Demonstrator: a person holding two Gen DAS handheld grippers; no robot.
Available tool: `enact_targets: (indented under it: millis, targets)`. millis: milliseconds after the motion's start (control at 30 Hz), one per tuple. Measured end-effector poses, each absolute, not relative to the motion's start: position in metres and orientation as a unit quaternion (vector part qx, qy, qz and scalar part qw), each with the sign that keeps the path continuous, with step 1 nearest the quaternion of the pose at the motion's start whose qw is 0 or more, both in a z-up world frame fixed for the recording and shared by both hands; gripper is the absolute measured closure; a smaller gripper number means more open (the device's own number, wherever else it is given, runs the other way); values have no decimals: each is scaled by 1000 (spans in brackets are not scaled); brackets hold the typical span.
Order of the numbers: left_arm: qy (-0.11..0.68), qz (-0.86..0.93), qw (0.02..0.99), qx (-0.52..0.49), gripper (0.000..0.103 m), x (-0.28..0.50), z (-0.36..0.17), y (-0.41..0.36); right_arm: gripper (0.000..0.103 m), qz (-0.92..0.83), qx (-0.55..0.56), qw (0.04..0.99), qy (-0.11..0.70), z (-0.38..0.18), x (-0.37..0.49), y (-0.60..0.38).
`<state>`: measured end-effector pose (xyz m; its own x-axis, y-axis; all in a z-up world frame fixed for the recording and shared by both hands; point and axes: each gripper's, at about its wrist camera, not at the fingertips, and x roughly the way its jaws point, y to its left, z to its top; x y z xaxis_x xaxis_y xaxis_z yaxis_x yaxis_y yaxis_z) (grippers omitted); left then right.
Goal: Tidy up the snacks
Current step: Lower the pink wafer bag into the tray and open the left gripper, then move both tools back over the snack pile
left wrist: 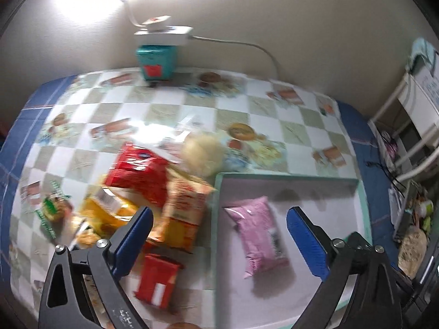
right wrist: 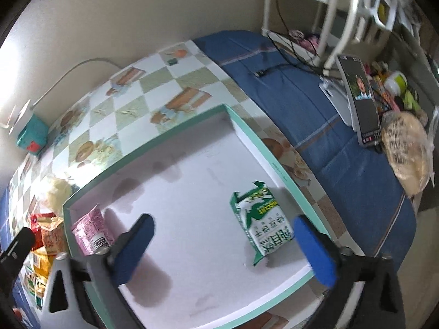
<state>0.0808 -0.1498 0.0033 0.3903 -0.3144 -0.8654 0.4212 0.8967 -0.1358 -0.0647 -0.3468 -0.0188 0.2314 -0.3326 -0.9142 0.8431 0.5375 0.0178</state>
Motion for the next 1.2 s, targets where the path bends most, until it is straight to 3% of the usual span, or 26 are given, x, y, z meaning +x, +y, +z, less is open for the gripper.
enact_targets:
  millis: [733,1200]
  targets:
    - [507,-107,854,34,3,97,16,-39,0,-295,220,799,475,5,-39,-257]
    - [516,-60,853,-43,3,94,17,39,0,-229,202,821,482,7,-30,-188]
